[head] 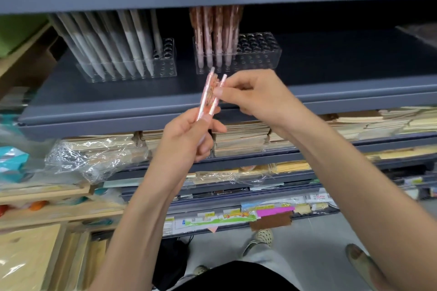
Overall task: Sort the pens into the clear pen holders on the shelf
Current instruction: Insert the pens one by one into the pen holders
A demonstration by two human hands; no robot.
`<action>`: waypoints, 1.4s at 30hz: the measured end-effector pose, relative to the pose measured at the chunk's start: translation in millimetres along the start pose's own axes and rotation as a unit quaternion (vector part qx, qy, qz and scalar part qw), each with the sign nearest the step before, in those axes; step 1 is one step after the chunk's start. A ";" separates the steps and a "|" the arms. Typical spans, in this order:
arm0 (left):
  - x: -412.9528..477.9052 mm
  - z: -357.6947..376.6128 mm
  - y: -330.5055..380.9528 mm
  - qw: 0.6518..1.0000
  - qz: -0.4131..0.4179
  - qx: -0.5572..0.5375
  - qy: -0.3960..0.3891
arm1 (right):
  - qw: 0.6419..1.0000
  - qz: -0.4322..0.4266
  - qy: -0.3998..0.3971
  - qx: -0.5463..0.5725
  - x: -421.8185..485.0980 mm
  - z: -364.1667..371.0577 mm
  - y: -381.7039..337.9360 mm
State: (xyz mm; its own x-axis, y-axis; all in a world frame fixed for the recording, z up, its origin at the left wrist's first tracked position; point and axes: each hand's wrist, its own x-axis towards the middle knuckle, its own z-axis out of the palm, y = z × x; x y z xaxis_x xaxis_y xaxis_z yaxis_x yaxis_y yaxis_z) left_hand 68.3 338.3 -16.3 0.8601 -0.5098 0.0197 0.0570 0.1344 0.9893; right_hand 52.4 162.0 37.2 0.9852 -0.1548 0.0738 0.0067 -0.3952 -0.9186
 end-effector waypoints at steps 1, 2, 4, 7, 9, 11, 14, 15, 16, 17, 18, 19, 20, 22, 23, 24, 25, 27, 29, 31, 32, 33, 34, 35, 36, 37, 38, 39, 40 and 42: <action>0.5 1.2 0.0 1.000 0.001 -0.002 -0.008 | 0.999 0.008 0.003 0.040 -0.6 -1.7 0.2; 0.8 2.3 -0.3 1.000 0.001 -0.007 -0.014 | 0.996 0.014 0.012 0.082 -0.6 -4.6 0.2; 2.3 4.4 -1.0 1.000 0.000 -0.019 -0.012 | 0.985 0.013 0.044 0.165 1.8 -13.1 -0.8; 3.3 6.5 -0.7 1.000 0.000 -0.026 0.011 | 0.950 -0.010 0.144 0.277 10.9 -31.2 -2.5; 3.4 6.9 0.9 0.999 0.000 -0.029 0.024 | 0.922 -0.046 0.222 0.312 19.2 -46.0 -2.2; 3.8 6.1 2.9 0.999 -0.003 -0.029 0.040 | 0.899 -0.095 0.291 0.313 29.0 -59.8 -1.8; 5.3 5.8 6.6 0.997 -0.010 -0.037 0.061 | 0.883 -0.149 0.340 0.288 42.4 -70.3 -1.5; 5.9 5.9 7.8 0.997 -0.012 -0.043 0.067 | 0.885 -0.159 0.342 0.275 45.9 -71.1 -1.1; 6.8 6.2 8.7 0.996 -0.013 -0.048 0.071 | 0.890 -0.163 0.338 0.258 50.0 -71.0 -0.7; 7.2 6.1 9.7 0.996 -0.013 -0.050 0.075 | 0.898 -0.162 0.332 0.241 54.0 -70.2 -0.8; 7.6 5.9 10.3 0.996 -0.011 -0.047 0.076 | 0.905 -0.156 0.325 0.226 58.7 -68.8 -1.4; 7.7 5.3 10.8 0.996 -0.008 -0.041 0.075 | 0.911 -0.147 0.319 0.217 63.9 -67.3 -2.6; 7.7 4.6 11.1 0.997 -0.004 -0.034 0.071 | 0.916 -0.136 0.313 0.213 69.4 -66.1 -3.8; 7.4 2.6 11.5 0.998 0.009 -0.028 0.061 | 0.927 -0.114 0.304 0.188 80.7 -64.1 -5.5; 7.1 1.5 11.8 0.998 0.017 -0.026 0.058 | 0.937 -0.104 0.298 0.151 85.7 -63.5 -5.8; 6.8 0.5 12.1 0.998 0.026 -0.024 0.056 | 0.949 -0.091 0.286 0.099 90.4 -62.7 -5.2; 6.5 -0.6 12.3 0.998 0.034 -0.020 0.056 | 0.960 -0.074 0.268 0.040 94.5 -62.1 -4.2; 5.8 -2.6 12.1 0.997 0.045 -0.015 0.061 | 0.970 -0.041 0.226 -0.079 100.3 -60.7 -4.0; 5.7 -4.7 11.4 0.996 0.050 -0.011 0.070 | 0.966 -0.035 0.194 -0.164 103.1 -58.6 -7.6; 6.4 -7.3 10.9 0.996 0.049 -0.016 0.077 | 0.961 -0.044 0.176 -0.208 103.8 -55.7 -13.2; 7.0 -8.7 10.7 0.995 0.046 -0.022 0.080 | 0.958 -0.048 0.170 -0.226 104.1 -54.1 -15.8; 7.6 -10.2 10.7 0.995 0.042 -0.031 0.084 | 0.956 -0.049 0.164 -0.240 104.8 -52.7 -18.3; 8.2 -11.5 10.6 0.994 0.038 -0.040 0.090 | 0.955 -0.046 0.157 -0.248 105.0 -50.9 -20.9; 8.8 -12.5 10.5 0.994 0.036 -0.048 0.095 | 0.957 -0.040 0.153 -0.245 105.7 -50.1 -22.5; 9.4 -13.3 10.1 0.993 0.038 -0.051 0.099 | 0.959 -0.030 0.149 -0.238 106.5 -49.7 -23.7; 9.7 -14.3 9.4 0.993 0.045 -0.048 0.102 | 0.963 -0.019 0.144 -0.228 107.5 -50.6 -24.1; 9.8 -15.2 8.7 0.992 0.057 -0.038 0.103 | 0.966 -0.010 0.143 -0.214 105.8 -50.7 -24.9; 9.7 -16.0 8.0 0.992 0.072 -0.024 0.106 | 0.971 -0.009 0.154 -0.183 103.8 -49.8 -24.9; 9.5 -16.5 7.2 0.990 0.086 -0.008 0.108 | 0.974 -0.015 0.180 -0.136 99.1 -47.7 -25.0; 9.9 -16.3 6.2 0.987 0.107 0.024 0.113 | 0.968 -0.051 0.245 0.008 82.8 -40.2 -23.8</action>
State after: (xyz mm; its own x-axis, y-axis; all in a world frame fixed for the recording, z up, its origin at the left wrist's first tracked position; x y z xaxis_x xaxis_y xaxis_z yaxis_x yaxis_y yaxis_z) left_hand 85.4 348.0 -12.3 0.9414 -0.2703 0.2017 -0.1581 0.1746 0.9719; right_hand 126.9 122.2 80.8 0.7799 -0.5276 0.3366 0.1063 -0.4184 -0.9020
